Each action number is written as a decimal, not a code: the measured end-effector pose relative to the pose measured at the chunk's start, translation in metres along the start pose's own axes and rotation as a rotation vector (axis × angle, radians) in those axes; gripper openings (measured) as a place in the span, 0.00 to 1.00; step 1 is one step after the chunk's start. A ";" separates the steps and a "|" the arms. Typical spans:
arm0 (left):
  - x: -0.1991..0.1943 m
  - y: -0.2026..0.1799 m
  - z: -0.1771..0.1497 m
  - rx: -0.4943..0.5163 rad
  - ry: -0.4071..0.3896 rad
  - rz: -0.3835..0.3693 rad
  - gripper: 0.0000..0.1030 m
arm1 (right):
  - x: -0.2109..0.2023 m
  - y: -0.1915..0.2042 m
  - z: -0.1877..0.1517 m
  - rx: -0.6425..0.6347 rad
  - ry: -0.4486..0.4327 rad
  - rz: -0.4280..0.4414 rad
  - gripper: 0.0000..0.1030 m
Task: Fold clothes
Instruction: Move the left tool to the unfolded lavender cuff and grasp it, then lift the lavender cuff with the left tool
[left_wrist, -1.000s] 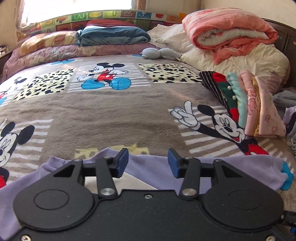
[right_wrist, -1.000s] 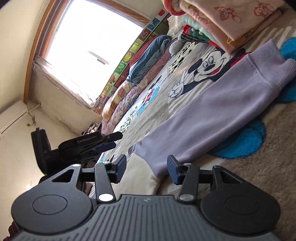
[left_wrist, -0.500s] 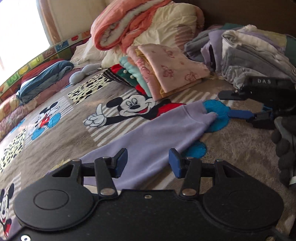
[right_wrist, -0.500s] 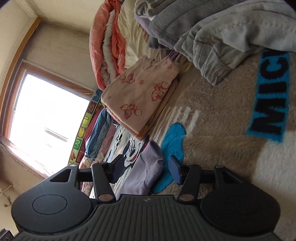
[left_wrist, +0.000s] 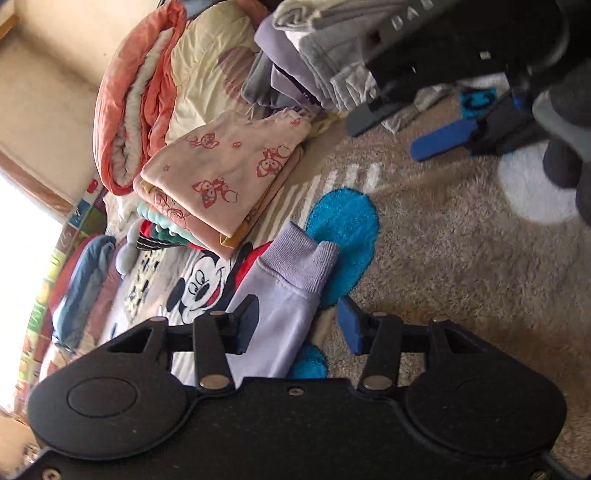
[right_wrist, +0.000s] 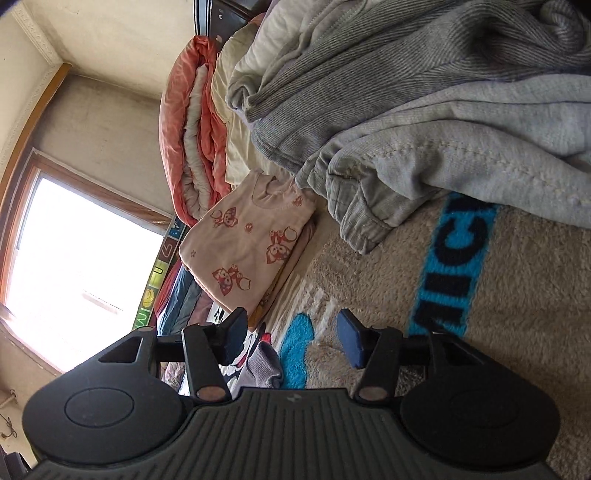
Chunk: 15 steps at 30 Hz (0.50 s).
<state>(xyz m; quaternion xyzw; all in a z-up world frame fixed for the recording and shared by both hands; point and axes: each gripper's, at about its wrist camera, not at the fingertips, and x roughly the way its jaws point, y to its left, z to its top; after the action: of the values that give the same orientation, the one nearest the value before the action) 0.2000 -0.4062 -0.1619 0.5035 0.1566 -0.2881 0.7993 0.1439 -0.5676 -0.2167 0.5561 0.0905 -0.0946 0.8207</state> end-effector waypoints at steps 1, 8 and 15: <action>0.005 -0.002 0.002 0.002 0.009 0.019 0.45 | 0.000 -0.001 0.002 0.007 -0.005 -0.001 0.53; 0.040 -0.015 0.020 0.015 0.037 0.109 0.42 | -0.006 -0.013 0.012 0.053 -0.035 0.008 0.52; 0.063 0.000 0.031 -0.115 0.083 0.103 0.07 | -0.011 -0.017 0.016 0.061 -0.047 0.008 0.52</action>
<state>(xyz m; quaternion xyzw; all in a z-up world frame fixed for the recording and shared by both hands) 0.2477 -0.4532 -0.1823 0.4756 0.1796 -0.2160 0.8336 0.1300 -0.5881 -0.2233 0.5787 0.0661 -0.1070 0.8058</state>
